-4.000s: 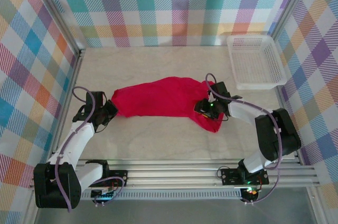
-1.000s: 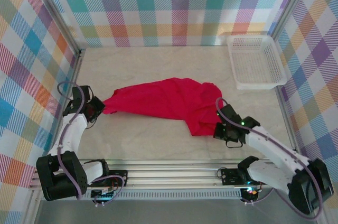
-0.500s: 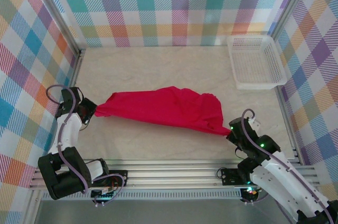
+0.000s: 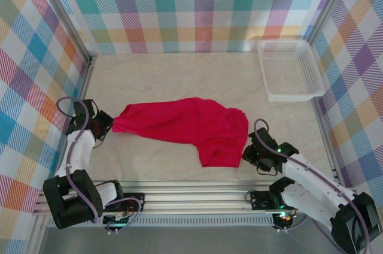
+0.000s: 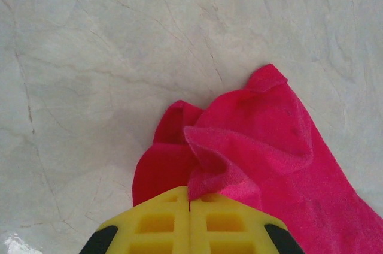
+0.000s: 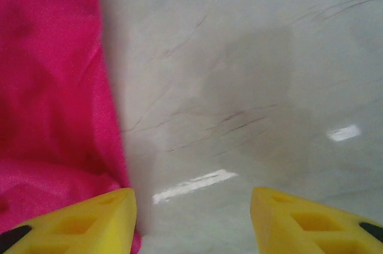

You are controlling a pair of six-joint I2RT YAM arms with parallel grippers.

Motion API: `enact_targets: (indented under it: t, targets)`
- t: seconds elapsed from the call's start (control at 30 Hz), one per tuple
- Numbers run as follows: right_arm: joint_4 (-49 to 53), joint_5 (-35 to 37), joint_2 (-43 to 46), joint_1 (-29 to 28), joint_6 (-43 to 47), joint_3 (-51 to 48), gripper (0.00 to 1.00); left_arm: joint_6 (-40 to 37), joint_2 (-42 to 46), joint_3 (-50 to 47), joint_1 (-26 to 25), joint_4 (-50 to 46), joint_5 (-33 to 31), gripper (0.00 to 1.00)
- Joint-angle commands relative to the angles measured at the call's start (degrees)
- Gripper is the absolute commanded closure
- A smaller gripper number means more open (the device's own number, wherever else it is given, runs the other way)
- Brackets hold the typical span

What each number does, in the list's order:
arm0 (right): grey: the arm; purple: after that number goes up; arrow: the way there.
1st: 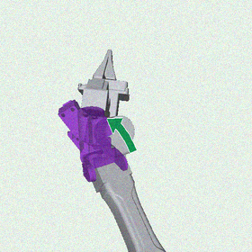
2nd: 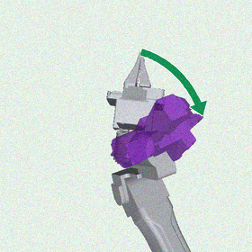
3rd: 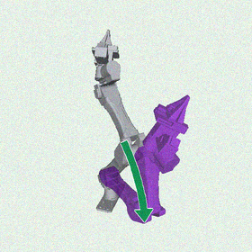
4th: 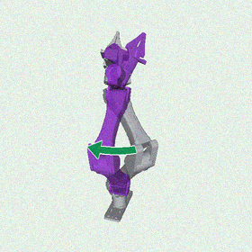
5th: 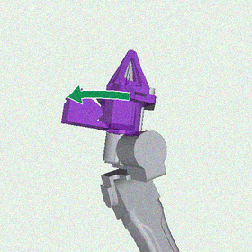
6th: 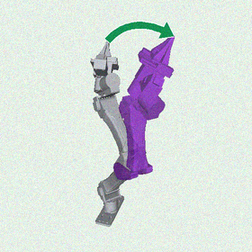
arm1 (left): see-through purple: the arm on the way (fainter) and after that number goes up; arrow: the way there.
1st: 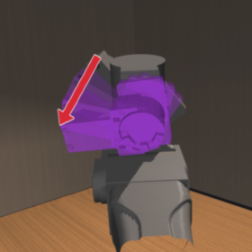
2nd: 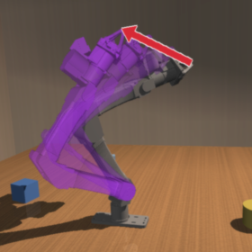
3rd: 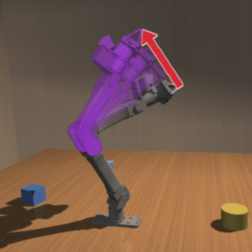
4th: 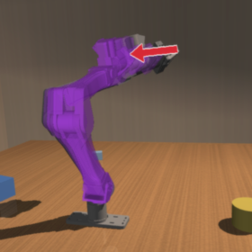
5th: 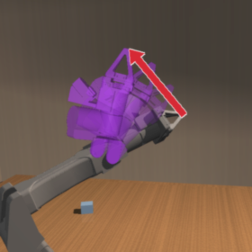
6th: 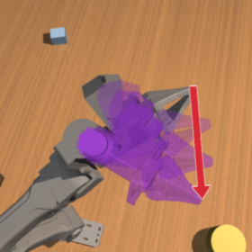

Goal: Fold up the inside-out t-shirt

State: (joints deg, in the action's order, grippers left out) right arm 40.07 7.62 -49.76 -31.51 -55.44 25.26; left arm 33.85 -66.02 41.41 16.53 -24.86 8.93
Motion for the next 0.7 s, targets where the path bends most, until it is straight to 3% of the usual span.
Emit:
enact_targets:
  t: [0.0,0.33,0.67]
  targets:
    - [-5.07,-7.70,-2.13,-0.75,-2.38,1.27,0.45,0.83,0.85,-0.71,-1.76,0.93,0.06,1.00]
    - [-10.64,-10.37,-2.56,-3.20,-6.83,-1.71,0.46,1.18,0.28,-0.90,-2.91,1.48,-0.45,1.00]
    - [-17.57,-12.06,-10.98,-5.04,-9.49,-2.28,0.63,1.18,0.73,-0.87,-3.13,0.91,-0.69,1.00]
